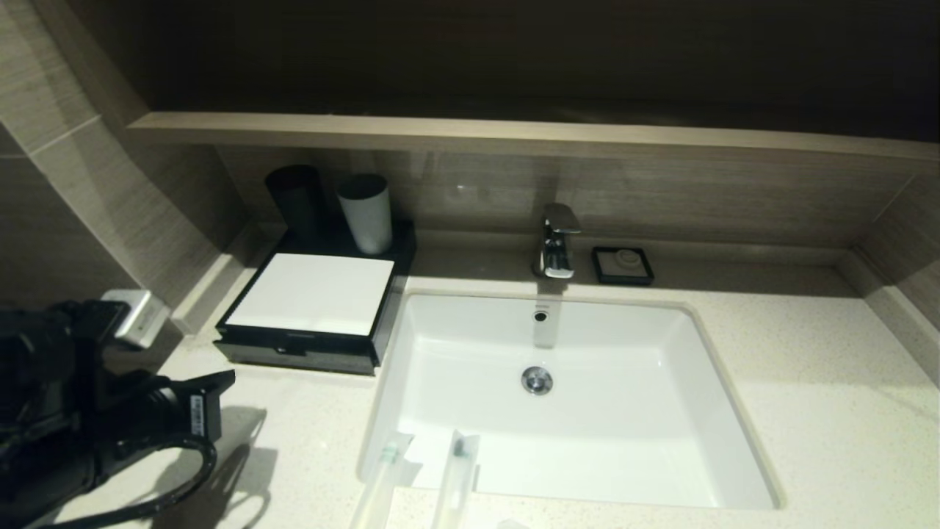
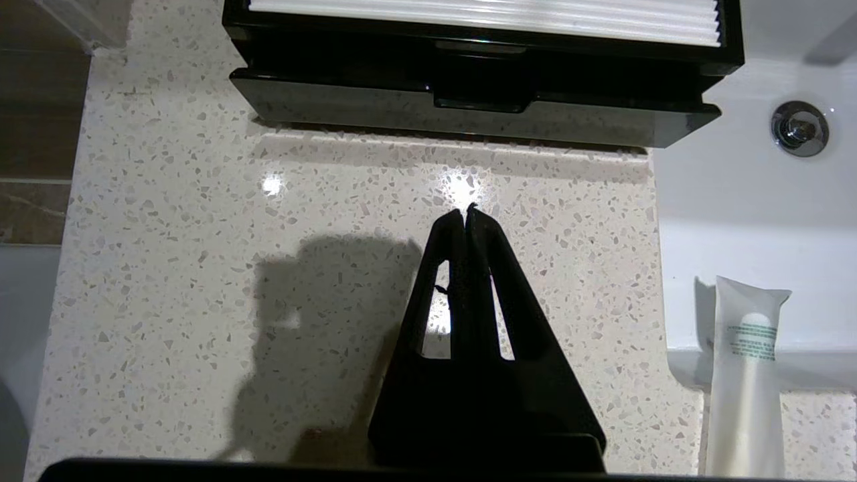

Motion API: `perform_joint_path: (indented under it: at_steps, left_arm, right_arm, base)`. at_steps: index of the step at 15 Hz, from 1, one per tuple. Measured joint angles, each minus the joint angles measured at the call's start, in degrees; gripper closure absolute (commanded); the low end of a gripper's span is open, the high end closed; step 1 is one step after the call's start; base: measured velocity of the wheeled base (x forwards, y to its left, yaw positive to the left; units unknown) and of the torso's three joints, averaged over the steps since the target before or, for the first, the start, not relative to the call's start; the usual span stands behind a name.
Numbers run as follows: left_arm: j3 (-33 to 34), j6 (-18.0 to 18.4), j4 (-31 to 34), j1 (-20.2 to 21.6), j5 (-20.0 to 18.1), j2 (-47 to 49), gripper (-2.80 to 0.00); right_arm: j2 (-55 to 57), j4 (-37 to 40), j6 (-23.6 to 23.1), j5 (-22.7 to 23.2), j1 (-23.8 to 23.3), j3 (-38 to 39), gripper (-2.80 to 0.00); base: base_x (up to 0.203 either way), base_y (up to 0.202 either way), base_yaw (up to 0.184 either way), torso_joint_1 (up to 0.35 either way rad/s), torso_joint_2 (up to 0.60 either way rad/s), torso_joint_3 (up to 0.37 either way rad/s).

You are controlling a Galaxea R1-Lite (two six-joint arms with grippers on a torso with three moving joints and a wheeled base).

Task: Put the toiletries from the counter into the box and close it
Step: Open the drawer

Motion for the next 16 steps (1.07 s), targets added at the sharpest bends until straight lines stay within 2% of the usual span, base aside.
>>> perform_joint_path:
  at_steps: [5, 9, 13, 16]
  left_arm:
    - [0.6, 0.0, -1.3, 0.0, 0.2, 3.0, 0.00]
    - [0.4, 0.1, -6.0, 0.0, 1.0, 7.2, 0.00]
    - [-0.1, -0.1, -6.7, -0.1, 0.9, 10.2, 0.00]
    - [-0.1, -0.1, -9.7, -0.2, 1.0, 12.2, 0.00]
  right_arm:
    - [0.0, 0.0, 0.0, 0.0, 0.0, 0.0, 0.00]
    - [0.0, 0.0, 0.0, 0.0, 0.0, 0.0, 0.00]
    - [0.0, 0.0, 0.0, 0.0, 0.0, 0.0, 0.00]
    - [0.0, 0.0, 0.0, 0.0, 0.0, 0.0, 0.00]
  base:
    - [0.000, 0.000, 0.000, 0.000, 0.00, 0.000]
    - [0.000, 0.000, 0.000, 0.000, 0.00, 0.000]
    - [0.000, 0.000, 0.000, 0.000, 0.00, 0.000]
    - [0.000, 0.000, 0.000, 0.000, 0.00, 0.000]
